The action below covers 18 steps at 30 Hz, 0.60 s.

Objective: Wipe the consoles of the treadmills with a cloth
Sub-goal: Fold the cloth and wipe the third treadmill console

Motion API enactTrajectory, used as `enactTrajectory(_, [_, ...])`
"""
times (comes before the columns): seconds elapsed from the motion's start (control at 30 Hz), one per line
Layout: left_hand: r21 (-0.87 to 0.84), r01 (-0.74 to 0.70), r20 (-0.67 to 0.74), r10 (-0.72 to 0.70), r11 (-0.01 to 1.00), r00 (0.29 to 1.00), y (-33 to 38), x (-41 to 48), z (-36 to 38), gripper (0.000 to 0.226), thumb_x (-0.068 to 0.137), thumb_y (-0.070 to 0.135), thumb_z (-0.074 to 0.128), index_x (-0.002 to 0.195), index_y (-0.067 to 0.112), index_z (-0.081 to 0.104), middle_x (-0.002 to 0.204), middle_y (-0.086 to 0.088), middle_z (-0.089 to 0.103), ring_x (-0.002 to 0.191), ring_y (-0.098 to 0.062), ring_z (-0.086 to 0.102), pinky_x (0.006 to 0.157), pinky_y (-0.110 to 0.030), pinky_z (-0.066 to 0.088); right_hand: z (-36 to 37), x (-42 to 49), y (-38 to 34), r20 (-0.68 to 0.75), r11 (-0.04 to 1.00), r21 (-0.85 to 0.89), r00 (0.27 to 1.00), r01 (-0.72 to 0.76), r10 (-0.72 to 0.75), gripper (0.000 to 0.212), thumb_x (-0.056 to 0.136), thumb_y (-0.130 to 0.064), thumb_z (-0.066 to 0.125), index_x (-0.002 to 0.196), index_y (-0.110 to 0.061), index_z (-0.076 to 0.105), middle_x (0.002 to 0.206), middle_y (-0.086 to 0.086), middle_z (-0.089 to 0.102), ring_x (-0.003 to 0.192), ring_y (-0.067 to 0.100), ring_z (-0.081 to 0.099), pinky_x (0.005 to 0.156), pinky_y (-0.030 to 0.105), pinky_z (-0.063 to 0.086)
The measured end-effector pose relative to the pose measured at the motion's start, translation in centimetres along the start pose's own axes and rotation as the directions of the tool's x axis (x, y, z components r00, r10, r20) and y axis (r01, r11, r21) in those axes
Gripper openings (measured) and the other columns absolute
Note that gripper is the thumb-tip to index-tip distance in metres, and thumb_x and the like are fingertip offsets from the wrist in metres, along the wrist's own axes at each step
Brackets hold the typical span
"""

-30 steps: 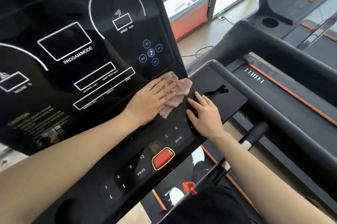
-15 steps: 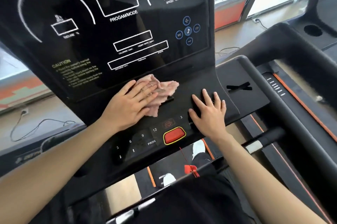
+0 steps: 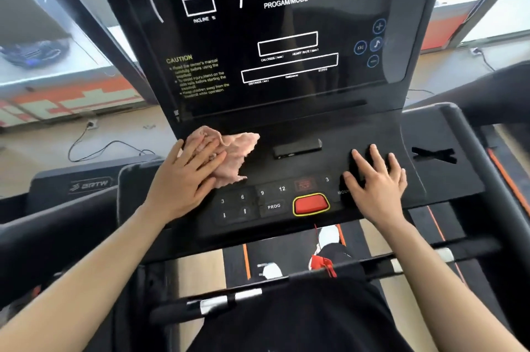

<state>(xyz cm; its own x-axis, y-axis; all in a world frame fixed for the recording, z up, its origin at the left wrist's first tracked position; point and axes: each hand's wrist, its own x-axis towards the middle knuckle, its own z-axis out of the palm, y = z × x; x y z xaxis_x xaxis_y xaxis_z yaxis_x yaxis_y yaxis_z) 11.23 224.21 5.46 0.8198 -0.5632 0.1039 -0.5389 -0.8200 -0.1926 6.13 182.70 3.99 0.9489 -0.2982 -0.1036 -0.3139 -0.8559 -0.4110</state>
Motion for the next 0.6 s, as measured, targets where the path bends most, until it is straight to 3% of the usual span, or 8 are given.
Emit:
enactTrajectory(0.1, [-0.114, 0.107, 0.065, -0.1, 0.988, 0.993, 1.1, -3.0, 1.1, 0.062, 0.104, 0.046, 0.035, 0.161, 0.02, 0.029, 0.172, -0.007, 0.017, 0.161, -0.032, 0.007, 0.127, -0.057, 0.017, -0.1, -0.1, 0.0, 0.006, 1.0, -0.006, 1.0, -0.002, 0.002, 0.054, 0.097, -0.047, 0.057, 0.149, -0.039, 0.045, 0.167, 0.0, 0.025, 0.154, 0.038, 0.007, 0.123, 0.059, 0.004])
enactTrajectory(0.27, [-0.357, 0.264, 0.132, -0.232, 0.896, 0.964, 5.1, -5.0, 0.9, 0.063, 0.105, 0.047, 0.034, 0.161, 0.021, 0.026, 0.174, -0.007, 0.008, 0.161, -0.028, -0.002, 0.13, -0.051, 0.014, -0.4, -0.1, -0.1, 0.03, 1.0, -0.002, 0.999, 0.023, -0.023, 0.056, 0.097, -0.045, 0.059, 0.15, -0.037, 0.045, 0.168, 0.001, 0.023, 0.154, 0.038, 0.005, 0.123, 0.059, 0.002])
enactTrajectory(0.4, [-0.331, 0.242, 0.187, -0.187, 0.912, 0.964, 7.9, -4.2, 0.8, 0.064, 0.105, 0.059, 0.023, 0.161, 0.029, 0.029, 0.174, -0.01, 0.001, 0.16, -0.036, -0.01, 0.13, -0.05, 0.008, -0.7, -0.1, 0.1, 0.061, 0.999, 0.003, 0.997, 0.047, -0.047, 0.056, 0.096, -0.045, 0.059, 0.15, -0.036, 0.045, 0.168, 0.001, 0.021, 0.155, 0.037, 0.004, 0.123, 0.059, 0.001])
enactTrajectory(0.6, [-0.338, 0.097, 0.224, -0.02, 0.936, 0.974, 9.9, 0.1, -0.4, 0.072, 0.104, 0.064, 0.011, 0.164, 0.024, 0.009, 0.173, 0.0, -0.004, 0.159, -0.027, -0.019, 0.131, -0.052, 0.003, -0.8, -0.2, 0.7, 0.089, 0.995, 0.011, 0.991, 0.101, -0.102, 0.057, 0.096, -0.043, 0.061, 0.15, -0.035, 0.045, 0.168, 0.001, 0.021, 0.155, 0.036, 0.002, 0.123, 0.058, 0.002])
